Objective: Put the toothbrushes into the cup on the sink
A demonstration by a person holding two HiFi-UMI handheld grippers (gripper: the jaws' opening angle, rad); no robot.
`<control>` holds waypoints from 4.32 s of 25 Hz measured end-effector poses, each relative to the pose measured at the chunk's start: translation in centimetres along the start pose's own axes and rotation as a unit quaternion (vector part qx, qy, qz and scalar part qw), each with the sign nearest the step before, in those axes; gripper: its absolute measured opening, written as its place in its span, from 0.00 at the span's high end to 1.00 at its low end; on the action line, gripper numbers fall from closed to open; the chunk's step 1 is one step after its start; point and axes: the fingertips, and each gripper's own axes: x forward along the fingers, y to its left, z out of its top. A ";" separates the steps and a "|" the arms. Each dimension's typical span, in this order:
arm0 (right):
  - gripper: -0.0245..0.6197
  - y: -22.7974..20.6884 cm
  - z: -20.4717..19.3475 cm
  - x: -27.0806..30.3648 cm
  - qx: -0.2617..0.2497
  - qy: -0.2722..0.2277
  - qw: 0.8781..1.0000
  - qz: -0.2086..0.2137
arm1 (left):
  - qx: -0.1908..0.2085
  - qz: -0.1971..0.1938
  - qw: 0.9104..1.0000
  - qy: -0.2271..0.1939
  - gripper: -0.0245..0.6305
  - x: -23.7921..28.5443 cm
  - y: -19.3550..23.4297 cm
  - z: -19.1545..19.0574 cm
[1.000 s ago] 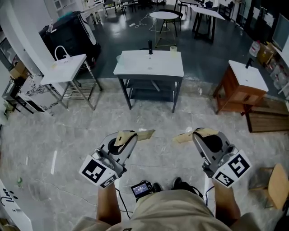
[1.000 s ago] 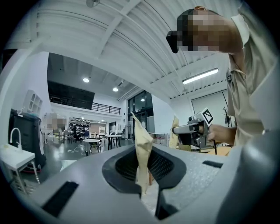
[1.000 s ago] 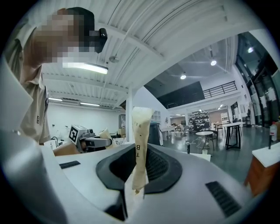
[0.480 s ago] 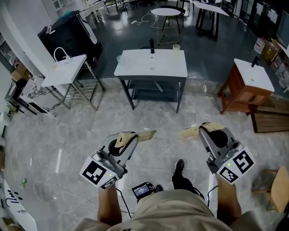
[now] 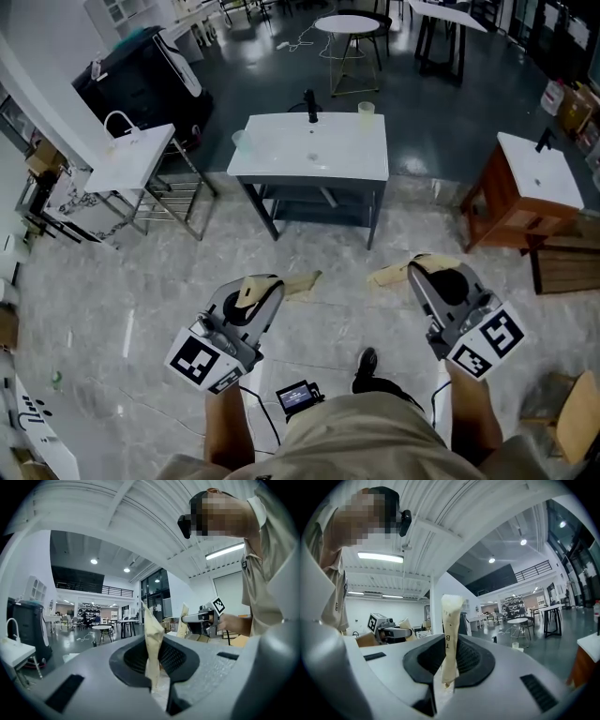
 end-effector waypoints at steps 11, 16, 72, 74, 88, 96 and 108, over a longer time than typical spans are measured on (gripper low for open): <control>0.90 -11.4 0.9 2.0 0.009 -0.011 1.000 0.016 | 0.022 0.015 1.000 0.012 0.90 11.1 2.6 1.6; 0.90 -13.6 0.4 4.2 0.015 -0.004 1.000 0.018 | 0.021 0.014 1.000 0.012 0.90 13.5 5.0 1.6; 0.90 -56.0 0.5 29.1 0.018 0.032 0.999 0.018 | -0.014 0.025 0.999 0.014 0.90 54.1 32.3 -1.6; 0.90 -57.5 0.5 29.4 0.018 0.031 0.999 0.027 | -0.013 0.038 0.999 0.015 0.90 55.0 32.1 -1.4; 0.90 -63.8 -1.9 39.8 0.032 0.045 0.998 0.022 | -0.034 0.067 0.997 0.037 0.90 55.8 38.7 -3.7; 0.90 -69.0 -6.0 48.0 0.029 0.072 0.997 -0.015 | -0.057 0.055 0.995 0.052 0.90 56.9 44.4 -6.5; 0.90 -75.5 -17.7 58.2 0.046 0.135 0.988 -0.058 | -0.116 0.046 0.990 0.066 0.90 59.1 52.4 -13.2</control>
